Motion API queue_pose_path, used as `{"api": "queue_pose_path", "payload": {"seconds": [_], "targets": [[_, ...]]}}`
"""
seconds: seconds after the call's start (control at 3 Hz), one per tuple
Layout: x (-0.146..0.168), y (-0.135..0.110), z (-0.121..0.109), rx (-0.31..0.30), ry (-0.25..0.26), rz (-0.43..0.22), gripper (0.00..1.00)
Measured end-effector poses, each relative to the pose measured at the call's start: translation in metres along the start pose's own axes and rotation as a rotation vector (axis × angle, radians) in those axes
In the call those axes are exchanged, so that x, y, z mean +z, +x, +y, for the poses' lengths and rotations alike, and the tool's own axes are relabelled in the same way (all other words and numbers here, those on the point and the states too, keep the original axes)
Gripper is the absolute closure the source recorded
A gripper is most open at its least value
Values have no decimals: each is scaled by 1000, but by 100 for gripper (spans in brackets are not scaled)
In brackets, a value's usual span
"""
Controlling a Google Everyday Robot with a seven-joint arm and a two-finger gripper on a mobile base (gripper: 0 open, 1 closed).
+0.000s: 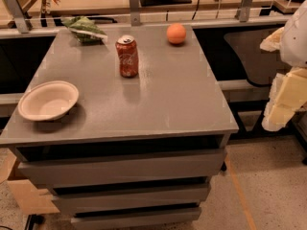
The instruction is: Knock coke can over
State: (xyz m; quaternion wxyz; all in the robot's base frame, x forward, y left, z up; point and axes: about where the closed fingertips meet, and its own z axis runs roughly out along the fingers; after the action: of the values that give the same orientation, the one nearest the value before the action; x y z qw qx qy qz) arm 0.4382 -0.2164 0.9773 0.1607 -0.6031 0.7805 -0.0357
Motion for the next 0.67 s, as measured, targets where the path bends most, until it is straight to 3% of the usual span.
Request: {"api": "queue_pose_path", "payload": {"seconds": [0.33,0.67], "targets": [[0,0,0,0,0,-1,0],[22,-24,-22,-18,-8,-83,0]]}}
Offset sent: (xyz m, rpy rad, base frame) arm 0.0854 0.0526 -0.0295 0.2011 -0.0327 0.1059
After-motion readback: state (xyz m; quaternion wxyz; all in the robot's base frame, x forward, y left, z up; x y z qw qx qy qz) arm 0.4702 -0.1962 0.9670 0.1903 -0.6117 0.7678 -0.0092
